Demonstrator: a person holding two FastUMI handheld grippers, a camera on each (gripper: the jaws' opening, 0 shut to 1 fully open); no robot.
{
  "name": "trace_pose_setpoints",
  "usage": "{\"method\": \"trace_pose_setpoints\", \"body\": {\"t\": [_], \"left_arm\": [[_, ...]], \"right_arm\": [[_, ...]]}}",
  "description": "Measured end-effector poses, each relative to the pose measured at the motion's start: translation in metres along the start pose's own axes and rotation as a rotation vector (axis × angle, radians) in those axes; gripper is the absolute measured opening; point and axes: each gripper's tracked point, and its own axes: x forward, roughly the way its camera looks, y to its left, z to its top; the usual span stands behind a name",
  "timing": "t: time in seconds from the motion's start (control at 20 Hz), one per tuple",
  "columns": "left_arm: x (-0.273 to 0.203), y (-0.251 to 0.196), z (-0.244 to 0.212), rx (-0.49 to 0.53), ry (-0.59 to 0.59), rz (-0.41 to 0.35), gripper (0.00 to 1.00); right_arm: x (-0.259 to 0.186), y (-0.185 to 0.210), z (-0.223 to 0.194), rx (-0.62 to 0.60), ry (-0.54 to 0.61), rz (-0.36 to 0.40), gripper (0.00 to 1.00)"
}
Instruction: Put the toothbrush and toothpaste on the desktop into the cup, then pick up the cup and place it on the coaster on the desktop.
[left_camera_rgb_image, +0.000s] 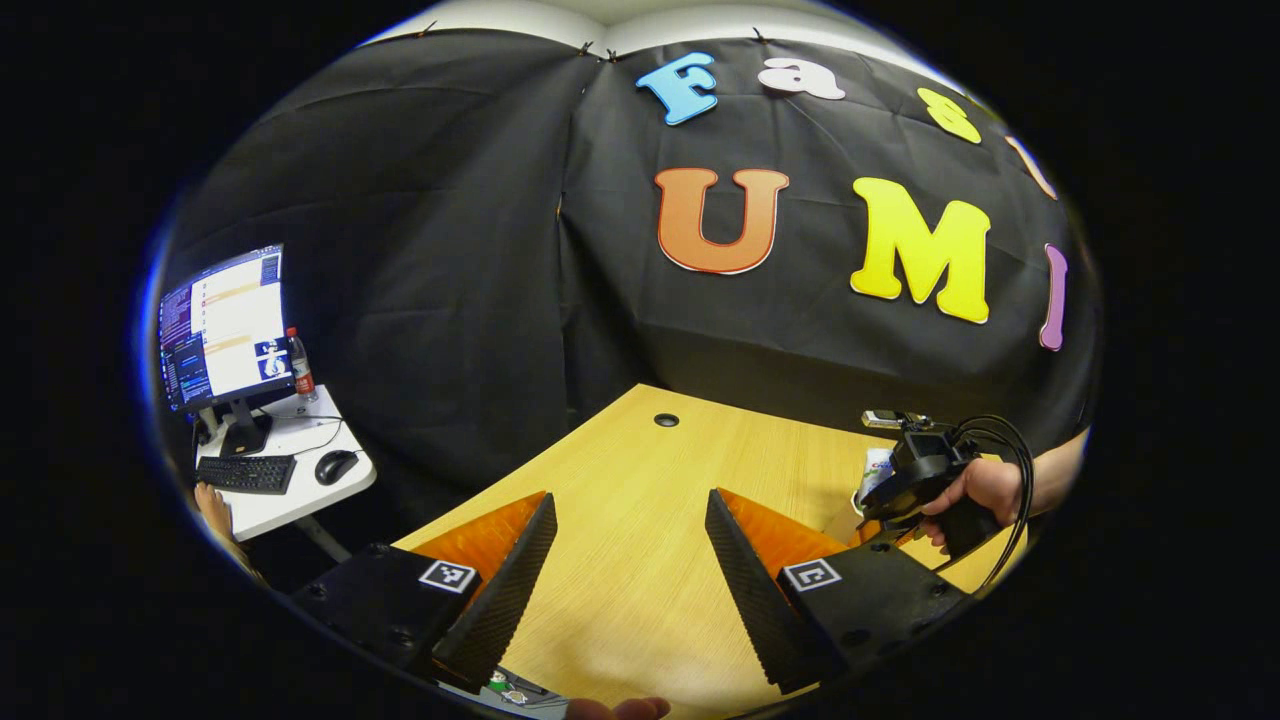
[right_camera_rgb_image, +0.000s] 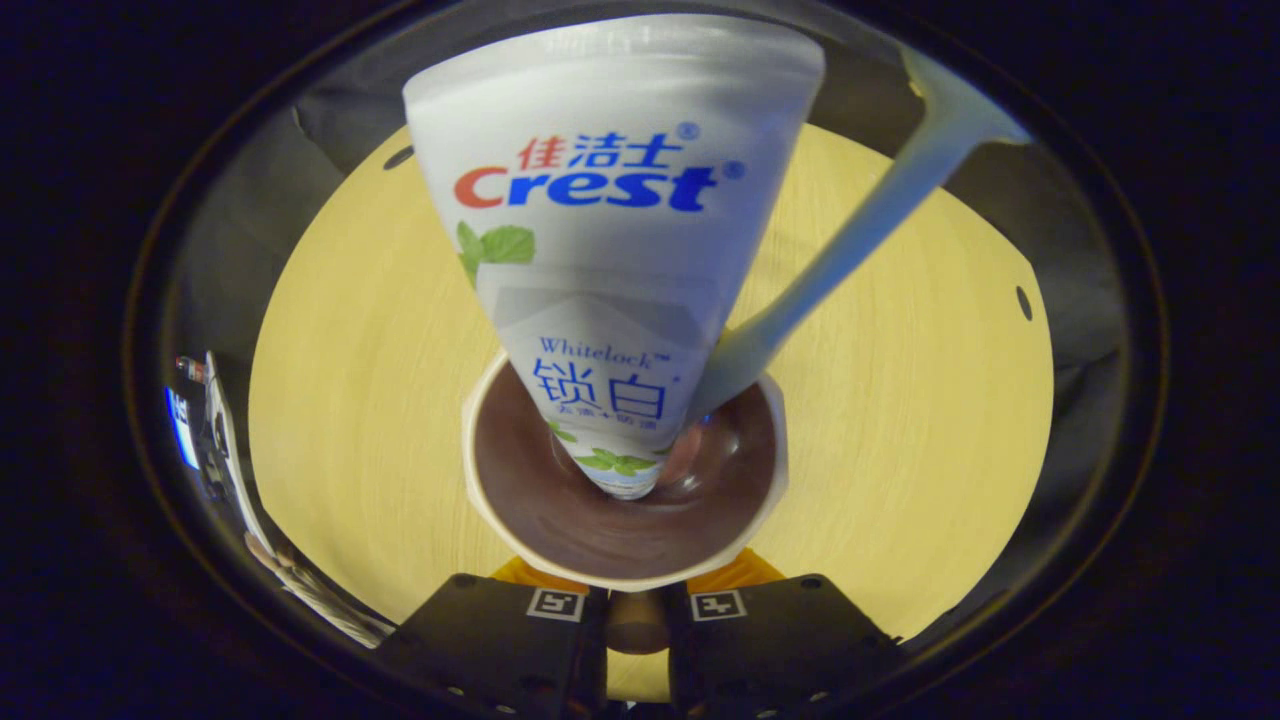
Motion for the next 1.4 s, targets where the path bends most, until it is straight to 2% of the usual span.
{"method": "trace_pose_setpoints", "body": {"t": [0.15, 0.2, 0.25, 0.35, 0.45, 0.55, 0.7, 0.9, 1.05, 1.15, 1.35, 1.4], "left_arm": [[0.005, -0.003, 0.001, 0.002, -0.002, -0.015, 0.95], [0.006, -0.006, 0.003, 0.007, -0.007, -0.023, 0.95], [0.008, -0.009, 0.005, 0.012, -0.011, -0.031, 0.95], [0.010, -0.019, 0.007, 0.023, -0.013, -0.054, 0.95], [0.011, -0.029, 0.010, 0.029, -0.015, -0.078, 0.95], [0.013, -0.048, 0.011, 0.034, -0.007, -0.127, 0.95], [0.015, -0.093, 0.020, 0.066, -0.016, -0.227, 0.95], [0.007, -0.162, 0.034, 0.089, -0.047, -0.382, 0.95], [-0.001, -0.207, 0.050, 0.132, -0.090, -0.466, 0.95], [-0.008, -0.232, 0.062, 0.126, -0.108, -0.510, 0.95], [-0.028, -0.264, 0.092, 0.121, -0.169, -0.526, 0.95], [-0.034, -0.265, 0.102, 0.115, -0.188, -0.516, 1.00]], "right_arm": [[-0.004, 0.000, 0.001, 0.024, -0.011, 0.009, 0.32], [-0.006, 0.000, 0.000, 0.035, -0.014, 0.010, 0.43], [-0.007, 0.002, -0.002, 0.043, -0.016, 0.018, 0.65], [-0.017, 0.003, -0.006, 0.051, -0.029, 0.030, 0.82], [-0.032, 0.003, -0.012, 0.059, -0.057, 0.046, 0.92], [-0.052, -0.001, -0.020, 0.073, -0.095, 0.065, 0.96], [-0.089, -0.018, -0.040, 0.110, -0.163, 0.086, 0.96], [-0.149, -0.072, -0.067, 0.171, -0.324, 0.059, 0.96], [-0.203, -0.127, -0.069, 0.186, -0.539, -0.029, 0.95], [-0.246, -0.155, -0.064, 0.188, -0.714, -0.072, 0.95], [-0.332, -0.193, -0.059, 0.179, -1.052, -0.165, 0.95], [-0.348, -0.196, -0.061, 0.181, -1.112, -0.180, 0.95]]}}
